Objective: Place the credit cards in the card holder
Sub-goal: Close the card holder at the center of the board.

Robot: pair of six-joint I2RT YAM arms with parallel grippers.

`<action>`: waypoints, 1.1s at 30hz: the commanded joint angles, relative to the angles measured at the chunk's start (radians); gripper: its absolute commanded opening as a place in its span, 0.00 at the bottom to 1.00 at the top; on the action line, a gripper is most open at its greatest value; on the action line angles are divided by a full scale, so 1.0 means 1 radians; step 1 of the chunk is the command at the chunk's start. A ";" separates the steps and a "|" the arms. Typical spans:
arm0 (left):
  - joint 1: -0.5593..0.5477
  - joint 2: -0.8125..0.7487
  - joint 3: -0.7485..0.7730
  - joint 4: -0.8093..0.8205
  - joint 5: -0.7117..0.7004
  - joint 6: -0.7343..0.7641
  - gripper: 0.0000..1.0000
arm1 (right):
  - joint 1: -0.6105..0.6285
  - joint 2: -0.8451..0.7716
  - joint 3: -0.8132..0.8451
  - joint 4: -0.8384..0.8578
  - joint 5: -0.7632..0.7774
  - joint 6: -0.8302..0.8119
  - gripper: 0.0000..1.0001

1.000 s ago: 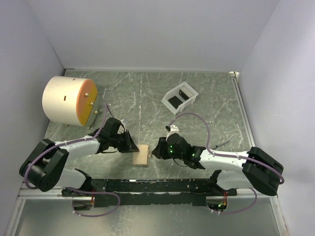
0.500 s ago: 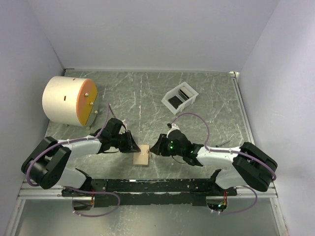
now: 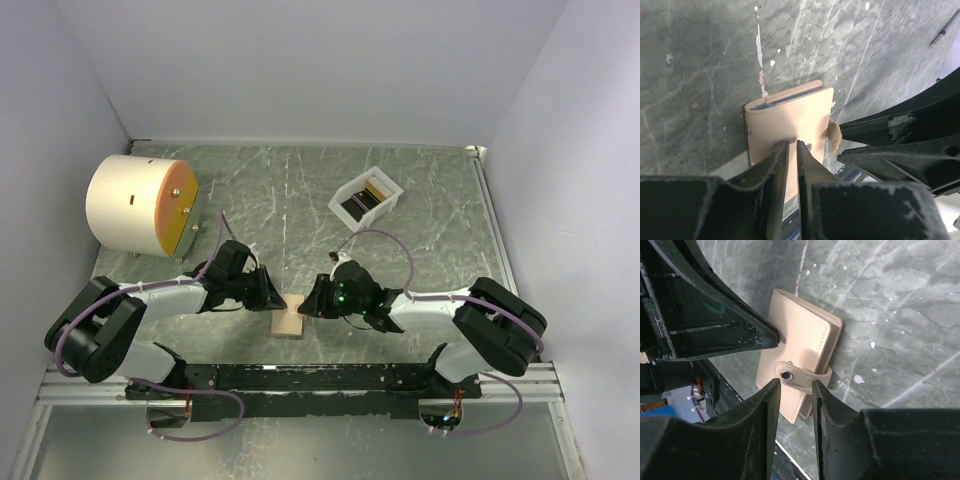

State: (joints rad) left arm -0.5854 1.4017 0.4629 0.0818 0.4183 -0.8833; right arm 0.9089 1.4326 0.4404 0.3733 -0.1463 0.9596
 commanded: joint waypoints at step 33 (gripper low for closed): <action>-0.013 0.012 -0.033 0.009 -0.048 -0.009 0.26 | -0.004 0.098 0.180 -0.204 -0.047 -0.138 0.23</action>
State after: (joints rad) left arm -0.5854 1.4014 0.4564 0.0929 0.4179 -0.8986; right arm 0.9089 1.5070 0.5842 0.2192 -0.2024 0.8513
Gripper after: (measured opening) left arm 0.261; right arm 0.244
